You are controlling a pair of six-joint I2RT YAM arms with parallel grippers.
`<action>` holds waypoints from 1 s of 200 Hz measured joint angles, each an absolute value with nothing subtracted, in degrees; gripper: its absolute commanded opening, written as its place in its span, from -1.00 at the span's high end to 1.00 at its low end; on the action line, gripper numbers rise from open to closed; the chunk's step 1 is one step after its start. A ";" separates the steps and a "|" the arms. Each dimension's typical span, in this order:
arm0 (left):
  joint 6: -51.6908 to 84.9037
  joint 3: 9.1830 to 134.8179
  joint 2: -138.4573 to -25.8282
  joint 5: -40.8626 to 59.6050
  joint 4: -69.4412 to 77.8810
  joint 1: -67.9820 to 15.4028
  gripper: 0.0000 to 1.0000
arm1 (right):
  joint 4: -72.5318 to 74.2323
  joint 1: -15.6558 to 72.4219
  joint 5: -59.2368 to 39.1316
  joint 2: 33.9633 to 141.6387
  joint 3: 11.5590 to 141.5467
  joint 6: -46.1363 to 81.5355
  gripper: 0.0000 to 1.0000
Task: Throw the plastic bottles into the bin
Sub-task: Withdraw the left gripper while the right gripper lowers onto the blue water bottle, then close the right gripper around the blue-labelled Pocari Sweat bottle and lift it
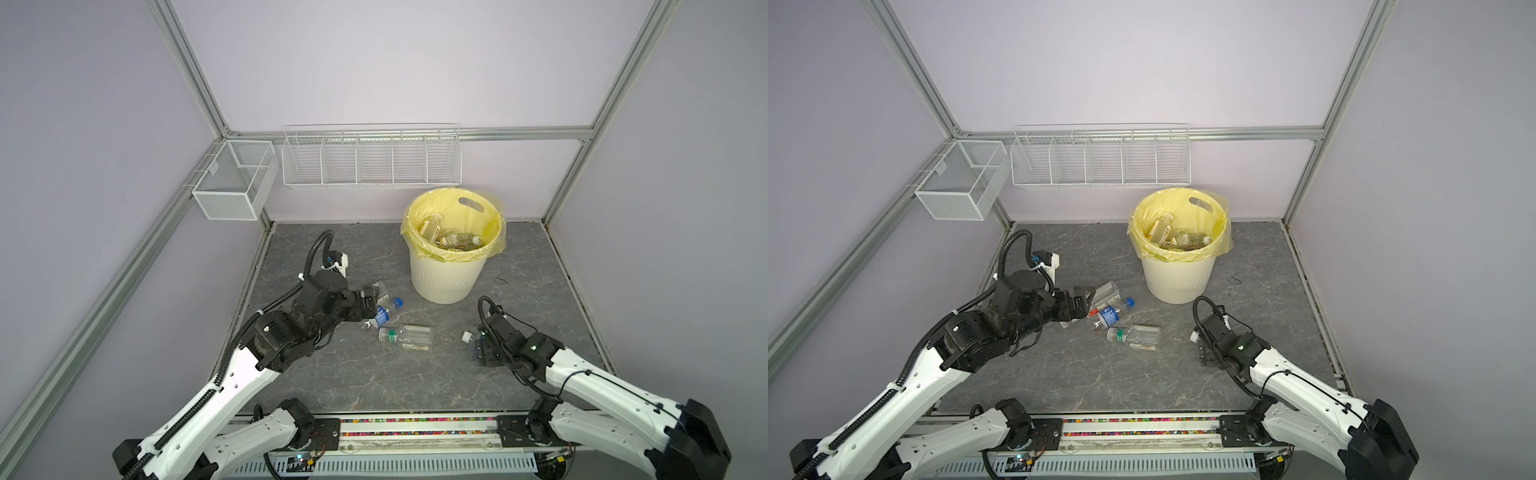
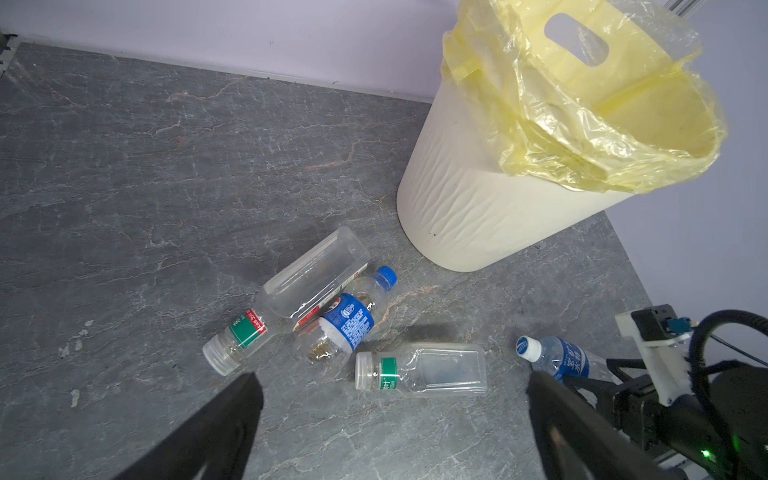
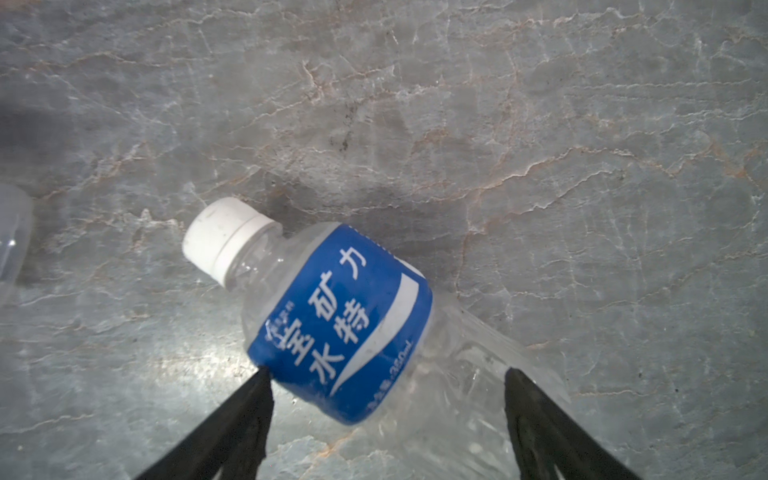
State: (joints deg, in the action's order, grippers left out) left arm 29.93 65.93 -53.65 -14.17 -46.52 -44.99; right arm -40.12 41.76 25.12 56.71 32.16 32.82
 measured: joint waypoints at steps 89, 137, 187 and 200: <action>31.05 63.61 -52.05 -14.20 -47.05 -44.99 -0.99 | -39.44 41.78 24.45 62.13 32.58 36.91 -0.77; 31.27 63.42 -51.40 -14.37 -47.16 -44.99 -0.99 | -39.48 41.80 22.57 64.90 33.01 40.84 -0.81; 31.66 63.00 -51.03 -14.61 -47.20 -44.99 -0.99 | -39.44 41.91 21.50 64.31 33.01 43.51 -0.88; 31.88 62.43 -50.98 -14.61 -47.29 -44.99 -0.99 | -39.42 42.00 21.34 63.42 32.99 43.92 -0.82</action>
